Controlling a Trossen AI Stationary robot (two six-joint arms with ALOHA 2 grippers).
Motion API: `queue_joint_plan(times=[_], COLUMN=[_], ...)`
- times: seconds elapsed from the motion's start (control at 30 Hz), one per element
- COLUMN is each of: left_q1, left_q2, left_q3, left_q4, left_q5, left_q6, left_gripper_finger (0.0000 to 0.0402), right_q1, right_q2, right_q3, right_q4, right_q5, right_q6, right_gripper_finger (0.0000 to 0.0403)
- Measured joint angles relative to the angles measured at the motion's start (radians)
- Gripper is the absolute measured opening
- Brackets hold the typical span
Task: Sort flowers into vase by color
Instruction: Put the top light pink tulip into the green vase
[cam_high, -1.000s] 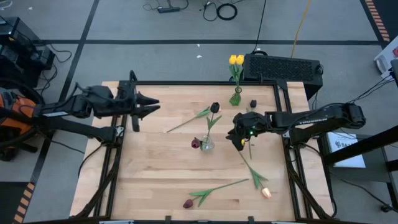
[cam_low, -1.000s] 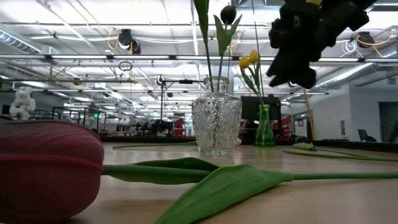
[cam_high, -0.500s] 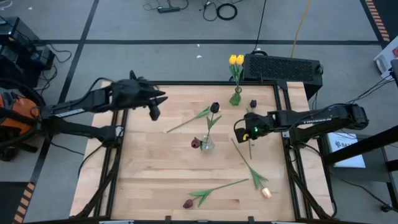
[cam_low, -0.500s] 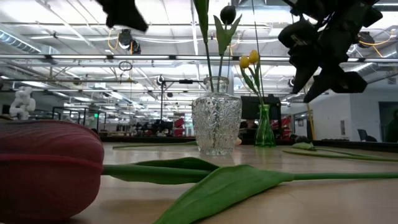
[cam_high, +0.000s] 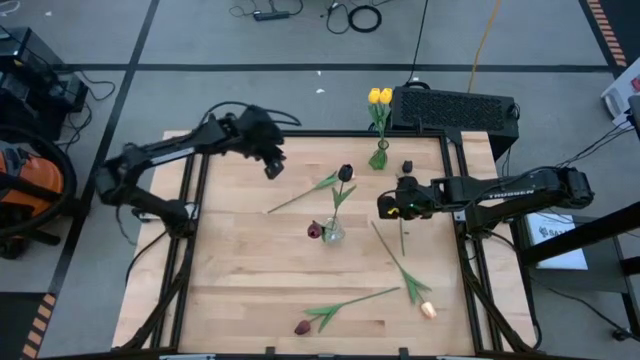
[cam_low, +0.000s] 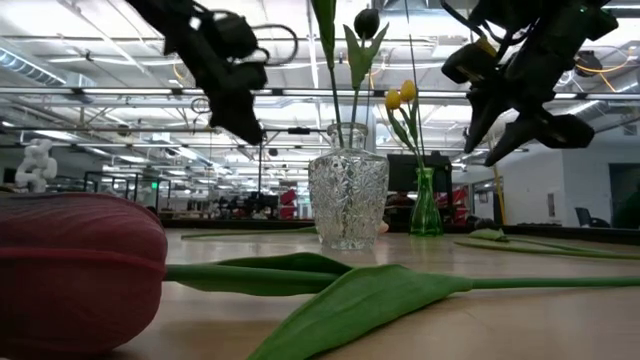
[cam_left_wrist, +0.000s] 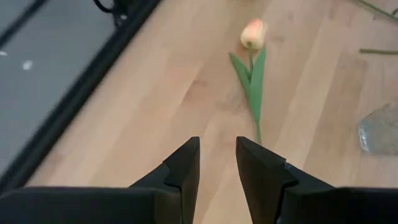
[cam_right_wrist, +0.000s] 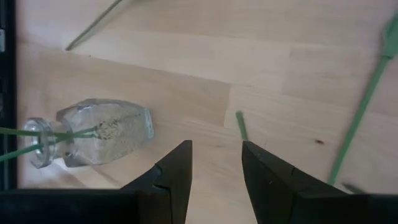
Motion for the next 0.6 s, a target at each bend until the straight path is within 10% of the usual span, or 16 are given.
queue_joint_plan(times=[0.6], left_q1=[-0.172], left_q2=[0.306], left_q3=[0.000], left_q4=[0.081], left_q5=[0.039], left_q6=[-0.069], left_gripper_finger=[0.0112], right_q1=[-0.301], right_q2=[0.000], right_q3=[0.000], right_q4=[-0.075], right_q5=[-0.137], right_q6=[-0.458], right_gripper_finger=[0.0132])
